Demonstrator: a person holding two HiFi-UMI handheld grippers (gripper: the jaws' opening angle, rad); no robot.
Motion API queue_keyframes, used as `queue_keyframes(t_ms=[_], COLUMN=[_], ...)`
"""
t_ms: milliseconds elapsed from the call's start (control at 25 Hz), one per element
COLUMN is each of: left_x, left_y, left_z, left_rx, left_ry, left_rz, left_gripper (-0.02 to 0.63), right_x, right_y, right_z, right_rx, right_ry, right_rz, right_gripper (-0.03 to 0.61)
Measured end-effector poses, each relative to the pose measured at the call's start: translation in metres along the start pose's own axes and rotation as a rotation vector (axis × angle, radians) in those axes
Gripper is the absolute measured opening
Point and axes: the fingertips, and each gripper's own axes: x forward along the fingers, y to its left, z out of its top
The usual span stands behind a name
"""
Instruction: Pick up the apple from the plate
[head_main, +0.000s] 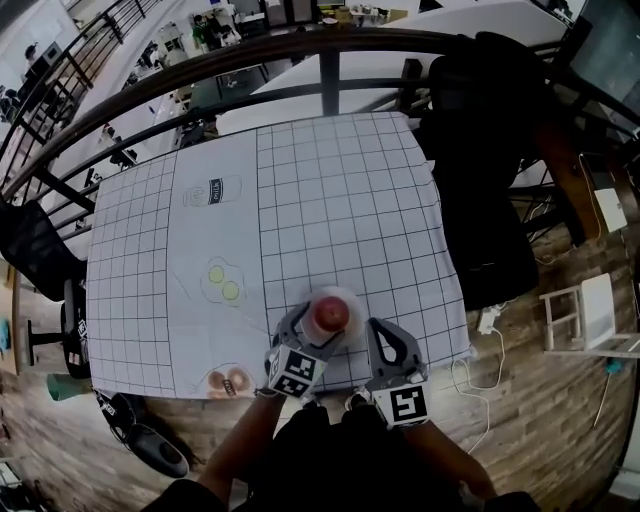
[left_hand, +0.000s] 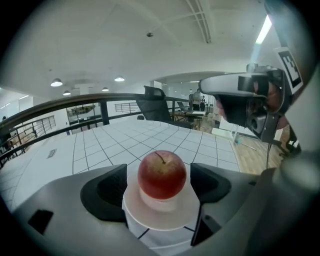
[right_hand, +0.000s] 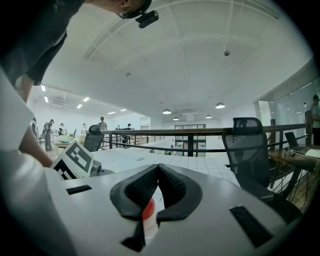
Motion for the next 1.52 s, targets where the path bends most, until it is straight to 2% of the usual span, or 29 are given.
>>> queue_keyframes(t_ms=[200,600,840,1160,1520], left_x=[0.012,0.028,0.029,0.028,0.002], left_y=[-0.004,-0.002,-0.004,-0.006,0.005], left_z=[-0.004,-0.009,-0.010,-0.009,0.032], left_rx=[0.034,0.050,0.043,0.033,-0.035], left_ry=[0.020,0.045,0.041,0.022,-0.056], left_rz=[-0.021,-0.027,-0.020,-0.054,-0.031], left_gripper=[0.396,0.396,0.394,0.391,0.391], right_x=[0.001,0.005,0.001,-0.001,-0.008], right_y=[-0.007,-0.013,-0.016,-0.014,-0.008], right_z=[0.003,0.005,0.001,0.005,0.005], right_rx=[0.018,0.004,0.001,-0.007,-0.009], right_ry=[0.000,-0.010,-0.002,-0.005,-0.018], right_rz=[-0.016,-0.014,-0.019,-0.014,-0.002], right_gripper=[0.023,0.023,0.023,0.023,0.023])
